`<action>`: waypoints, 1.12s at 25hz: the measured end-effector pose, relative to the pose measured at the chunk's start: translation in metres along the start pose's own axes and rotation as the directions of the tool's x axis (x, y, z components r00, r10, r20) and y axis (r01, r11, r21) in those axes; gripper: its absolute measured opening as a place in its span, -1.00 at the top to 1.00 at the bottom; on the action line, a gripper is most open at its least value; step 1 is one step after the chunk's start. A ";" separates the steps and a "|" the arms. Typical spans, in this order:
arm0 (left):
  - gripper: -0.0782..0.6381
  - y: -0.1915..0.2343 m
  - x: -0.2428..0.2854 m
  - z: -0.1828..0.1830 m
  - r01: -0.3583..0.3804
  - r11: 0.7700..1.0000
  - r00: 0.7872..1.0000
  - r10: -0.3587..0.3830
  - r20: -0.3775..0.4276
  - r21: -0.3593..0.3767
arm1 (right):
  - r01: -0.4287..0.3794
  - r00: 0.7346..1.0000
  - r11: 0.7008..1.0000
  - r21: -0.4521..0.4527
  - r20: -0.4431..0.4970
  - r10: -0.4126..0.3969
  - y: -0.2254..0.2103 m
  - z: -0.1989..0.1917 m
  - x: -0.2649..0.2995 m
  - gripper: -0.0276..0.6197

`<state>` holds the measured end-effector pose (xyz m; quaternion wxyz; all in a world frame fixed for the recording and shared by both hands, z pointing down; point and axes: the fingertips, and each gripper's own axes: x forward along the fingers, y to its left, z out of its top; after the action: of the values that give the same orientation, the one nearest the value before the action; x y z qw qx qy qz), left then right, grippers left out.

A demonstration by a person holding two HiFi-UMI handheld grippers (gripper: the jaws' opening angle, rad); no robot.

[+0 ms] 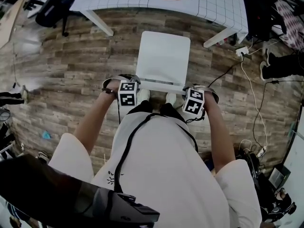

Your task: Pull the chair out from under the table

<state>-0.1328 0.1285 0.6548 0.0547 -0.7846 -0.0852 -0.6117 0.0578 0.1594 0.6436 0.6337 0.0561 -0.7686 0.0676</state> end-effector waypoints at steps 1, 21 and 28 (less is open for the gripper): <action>0.55 -0.004 0.000 0.000 0.000 1.000 1.000 0.000 0.000 0.001 | 0.000 1.000 1.000 -0.001 -0.003 0.000 0.004 0.000 0.000 0.64; 0.52 -0.031 -0.004 0.000 0.034 0.998 0.999 -0.032 0.043 -0.050 | -0.001 1.000 0.999 0.051 0.025 -0.001 0.030 0.004 0.000 0.62; 0.29 -0.025 -0.017 0.011 0.086 0.992 0.991 -0.075 0.110 -0.094 | -0.004 0.999 0.998 0.069 0.050 0.001 0.031 0.001 -0.007 0.60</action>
<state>-0.1316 0.1543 0.6352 -0.0136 -0.8137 -0.0893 -0.5742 0.0527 0.1895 0.6354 0.6119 0.0787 -0.7815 0.0935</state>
